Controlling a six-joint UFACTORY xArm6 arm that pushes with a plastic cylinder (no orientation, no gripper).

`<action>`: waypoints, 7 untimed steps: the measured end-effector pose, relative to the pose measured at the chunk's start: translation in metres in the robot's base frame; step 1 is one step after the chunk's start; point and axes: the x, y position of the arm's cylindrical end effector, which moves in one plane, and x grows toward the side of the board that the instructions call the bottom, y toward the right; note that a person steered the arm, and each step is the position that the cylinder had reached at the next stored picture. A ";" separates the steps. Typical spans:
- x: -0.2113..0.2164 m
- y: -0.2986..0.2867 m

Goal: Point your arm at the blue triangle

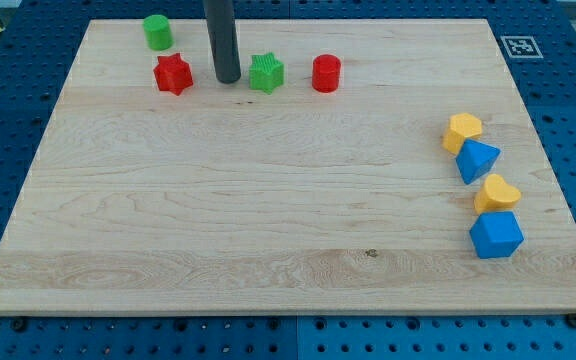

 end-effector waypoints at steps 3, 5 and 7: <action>0.044 0.103; 0.059 0.182; 0.059 0.297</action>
